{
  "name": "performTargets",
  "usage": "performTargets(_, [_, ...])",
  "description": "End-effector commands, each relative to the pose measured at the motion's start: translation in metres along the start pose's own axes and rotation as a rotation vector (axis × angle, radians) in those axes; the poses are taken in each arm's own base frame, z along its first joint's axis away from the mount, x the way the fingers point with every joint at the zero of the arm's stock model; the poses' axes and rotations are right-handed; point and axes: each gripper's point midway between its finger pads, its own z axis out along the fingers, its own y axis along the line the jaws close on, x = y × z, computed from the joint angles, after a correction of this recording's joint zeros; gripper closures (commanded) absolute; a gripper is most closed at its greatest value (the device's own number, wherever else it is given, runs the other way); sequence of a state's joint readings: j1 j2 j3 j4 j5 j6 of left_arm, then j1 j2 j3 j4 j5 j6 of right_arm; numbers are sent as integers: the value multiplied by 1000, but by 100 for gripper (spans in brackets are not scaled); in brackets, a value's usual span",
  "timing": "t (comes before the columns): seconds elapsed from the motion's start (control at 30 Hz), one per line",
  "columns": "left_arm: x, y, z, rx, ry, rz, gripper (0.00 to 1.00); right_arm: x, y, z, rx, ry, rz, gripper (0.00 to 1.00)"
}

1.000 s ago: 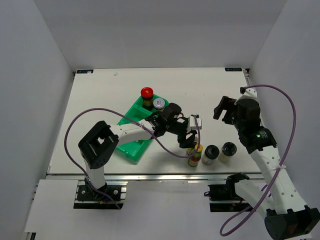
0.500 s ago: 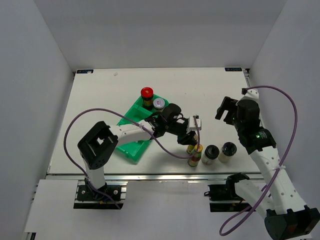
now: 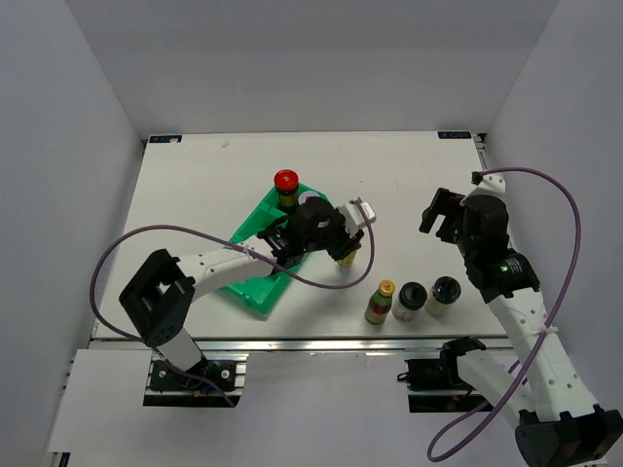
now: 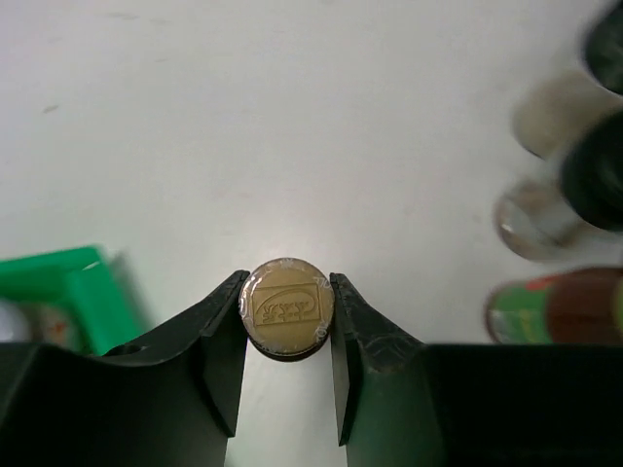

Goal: Organize the condiment bottles

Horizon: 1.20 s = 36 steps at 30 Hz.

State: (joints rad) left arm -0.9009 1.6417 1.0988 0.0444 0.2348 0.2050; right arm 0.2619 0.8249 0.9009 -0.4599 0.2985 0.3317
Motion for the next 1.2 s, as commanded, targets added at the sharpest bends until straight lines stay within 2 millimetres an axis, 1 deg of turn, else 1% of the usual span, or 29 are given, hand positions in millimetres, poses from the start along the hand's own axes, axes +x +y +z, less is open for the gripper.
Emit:
performTargets(0.0, [-37,79,-45,-365,-98,-114,96,-10,8,-1,-46,-46,0,11])
performTargets(0.03, [-33,88,-51,-402,-88,-137,96,-9,9,0,-57,-44,-7,11])
performTargets(0.07, [-31,97,-61,-445,-94,-162,96,-10,12,0,-70,-45,-11,11])
performTargets(0.1, [-24,116,-73,-510,-93,-207,96,-9,15,0,-87,-38,-12,11])
performTargets(0.13, [-20,124,-80,-538,-91,-232,96,-9,16,1,-94,-39,-13,11])
performTargets(0.17, [-14,139,-94,-584,-93,-258,96,-9,18,0,-104,-37,-16,11])
performTargets(0.2, [-9,147,-103,-632,-95,-305,96,-8,18,1,-105,-34,-17,11])
performTargets(0.27, [-2,162,-119,-694,-91,-336,96,-7,18,2,-104,-31,-19,11])
performTargets(0.57, [19,186,-149,-835,-65,-382,96,-4,19,6,-105,-15,-24,11])
performTargets(0.67, [20,189,-151,-843,-65,-396,96,-3,19,7,-104,-11,-26,11])
performTargets(0.7, [26,185,-149,-826,-37,-399,96,-4,19,7,-105,-14,-24,11])
performTargets(0.73, [14,186,-149,-810,-58,-393,96,-4,19,7,-105,-14,-27,11])
performTargets(0.77, [2,181,-151,-773,-87,-387,96,-4,19,7,-105,-14,-27,11])
performTargets(0.8, [-4,178,-151,-753,-99,-386,96,-4,19,7,-105,-14,-27,11])
performTargets(0.83, [-16,176,-155,-736,-127,-380,96,-4,19,7,-106,-13,-27,11])
performTargets(0.9, [-27,171,-158,-707,-154,-377,96,-5,19,6,-107,-16,-29,11])
performTargets(0.93, [-37,172,-165,-716,-176,-373,96,-5,19,6,-108,-15,-33,11])
performTargets(0.97, [-39,176,-172,-750,-182,-376,96,-5,19,5,-107,-16,-31,11])
performTargets(1.0, [-36,178,-176,-771,-166,-376,96,-5,19,5,-109,-17,-31,11])
performTargets(1.07, [-38,184,-184,-825,-164,-389,96,-5,20,4,-112,-18,-31,11])
performTargets(1.1, [-32,188,-190,-873,-138,-404,97,-5,20,4,-113,-19,-30,11])
performTargets(1.17, [-29,194,-195,-912,-115,-418,97,-4,19,5,-112,-17,-32,11])
